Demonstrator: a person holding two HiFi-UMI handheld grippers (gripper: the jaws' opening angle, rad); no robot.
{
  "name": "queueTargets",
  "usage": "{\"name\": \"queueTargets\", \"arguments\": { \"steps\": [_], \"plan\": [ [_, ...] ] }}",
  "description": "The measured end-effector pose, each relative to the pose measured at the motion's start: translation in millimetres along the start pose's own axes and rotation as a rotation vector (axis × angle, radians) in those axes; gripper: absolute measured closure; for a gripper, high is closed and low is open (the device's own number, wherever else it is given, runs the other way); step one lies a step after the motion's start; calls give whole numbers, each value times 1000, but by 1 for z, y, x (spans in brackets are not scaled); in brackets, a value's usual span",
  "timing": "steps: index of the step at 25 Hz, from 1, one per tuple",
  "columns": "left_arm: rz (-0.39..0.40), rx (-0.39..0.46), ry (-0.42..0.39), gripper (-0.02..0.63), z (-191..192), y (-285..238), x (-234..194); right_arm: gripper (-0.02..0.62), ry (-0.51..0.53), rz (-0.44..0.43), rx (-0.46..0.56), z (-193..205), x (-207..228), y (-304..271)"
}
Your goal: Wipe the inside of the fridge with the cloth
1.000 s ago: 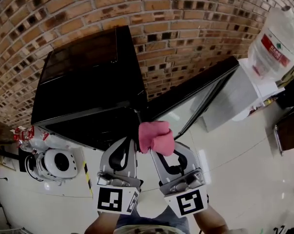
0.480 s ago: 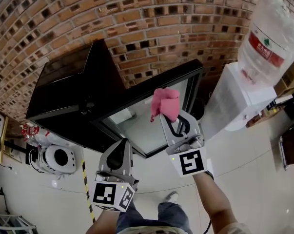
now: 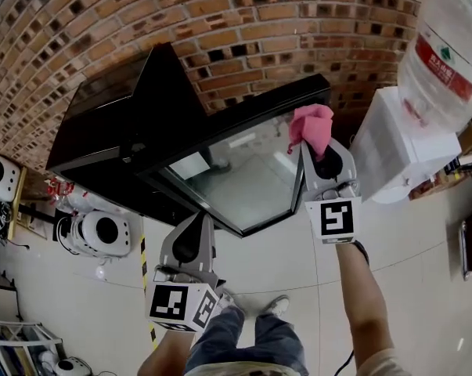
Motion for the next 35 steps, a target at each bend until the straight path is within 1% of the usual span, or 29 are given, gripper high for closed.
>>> {"name": "queueTargets", "arguments": {
  "steps": [1,3,4,5,6,7,8,9,10,12,14,16,20,23,26,32,35],
  "plan": [
    [-8,1,-2,600,2,1,-3,537,-12,-12,36,-6,-10,2],
    [-27,4,-10,600,7,3,-12,537,-99,-24,115,-22,-40,5],
    [-35,5,-18,600,10,4,-19,537,-142,-41,123,-28,-60,6],
    [-42,6,-26,600,12,5,-26,537,-152,-88,82,-30,-83,9],
    [-47,5,-32,600,15,7,-34,537,-136,-158,17,-31,-108,12],
    [-51,4,-36,600,19,8,-42,537,-131,-219,-22,-31,-135,14],
    [-52,3,-36,600,23,10,-50,537,-145,-255,-17,-31,-161,13],
    [-50,2,-37,600,27,11,-59,537,-164,-273,10,-32,-185,10],
    [-45,2,-39,600,31,12,-66,537,-179,-282,37,-31,-205,5],
    [-22,9,-40,600,39,14,-81,537,-193,-283,51,-28,-234,-2],
    [10,21,-23,600,48,15,-94,537,-193,-265,42,-24,-250,-6],
    [46,37,7,598,56,16,-104,537,-181,-232,36,-22,-258,-7],
    [127,62,52,598,73,18,-110,537,-131,-161,11,-10,-250,2],
    [195,66,57,598,81,16,-99,537,-102,-84,-18,12,-221,14],
    [246,50,35,598,87,13,-82,537,-59,-17,-33,35,-184,26],
    [274,10,-10,598,105,-1,-45,537,-5,80,-65,83,-104,42],
    [257,-9,-10,598,116,-6,-33,537,-2,118,-82,103,-71,47]
  ]
}}
Point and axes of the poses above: the fingertips, and each gripper's own axes: y backward along the fingers, x to its right, z out of its underside, the point moved 9 cm from there along y, backward along the fingers, and after that the axes turned 12 degrees about x, right-handed, at the moved point
